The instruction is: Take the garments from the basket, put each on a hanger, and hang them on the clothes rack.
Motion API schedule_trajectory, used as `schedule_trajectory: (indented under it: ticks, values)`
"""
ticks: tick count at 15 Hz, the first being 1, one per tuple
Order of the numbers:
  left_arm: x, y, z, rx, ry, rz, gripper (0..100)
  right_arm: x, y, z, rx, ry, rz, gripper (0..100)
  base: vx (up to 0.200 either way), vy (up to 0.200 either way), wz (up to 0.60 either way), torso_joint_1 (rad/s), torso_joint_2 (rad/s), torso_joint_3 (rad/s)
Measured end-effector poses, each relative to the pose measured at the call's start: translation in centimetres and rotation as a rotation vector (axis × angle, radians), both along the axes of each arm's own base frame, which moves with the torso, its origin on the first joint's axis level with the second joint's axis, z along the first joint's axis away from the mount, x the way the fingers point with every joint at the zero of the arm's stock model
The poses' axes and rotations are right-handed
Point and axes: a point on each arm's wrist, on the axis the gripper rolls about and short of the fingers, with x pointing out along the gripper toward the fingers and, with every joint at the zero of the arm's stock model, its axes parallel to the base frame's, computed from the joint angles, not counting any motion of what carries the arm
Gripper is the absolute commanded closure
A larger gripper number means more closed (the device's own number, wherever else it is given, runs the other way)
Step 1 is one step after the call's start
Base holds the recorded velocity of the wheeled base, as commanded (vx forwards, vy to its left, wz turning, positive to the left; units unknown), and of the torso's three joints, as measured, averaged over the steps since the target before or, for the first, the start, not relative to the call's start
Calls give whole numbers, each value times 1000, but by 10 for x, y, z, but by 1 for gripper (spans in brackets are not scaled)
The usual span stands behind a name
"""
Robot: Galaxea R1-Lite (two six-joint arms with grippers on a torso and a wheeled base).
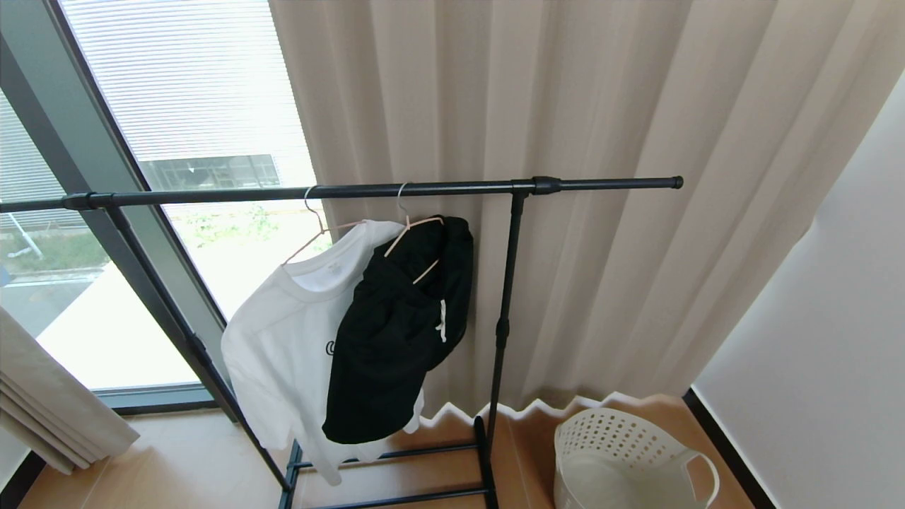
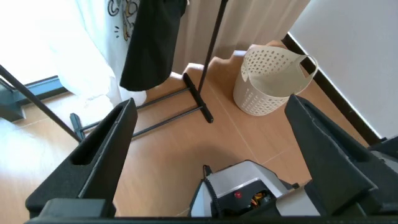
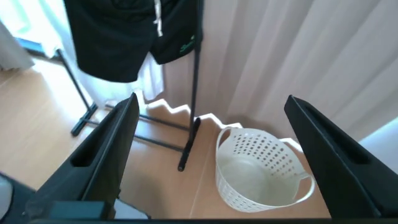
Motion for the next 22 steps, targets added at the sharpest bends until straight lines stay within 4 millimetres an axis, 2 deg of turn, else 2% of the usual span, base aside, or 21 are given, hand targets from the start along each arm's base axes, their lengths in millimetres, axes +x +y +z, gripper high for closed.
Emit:
schedule_trajectory:
  ticks: [3, 9, 22]
  values:
    - [-6, 2, 0, 21, -78, 150, 0, -4, 0, 0, 13, -59, -114, 0, 0, 0, 0, 0, 0, 0]
    - [-27, 3, -3, -34, -316, 284, 0, -12, 2, -1, 60, -154, -241, 0, 0, 0, 0, 0, 0, 0]
    - [-31, 2, -4, -73, -354, 296, 0, -14, 2, -2, 82, -171, -245, 0, 0, 0, 0, 0, 0, 0]
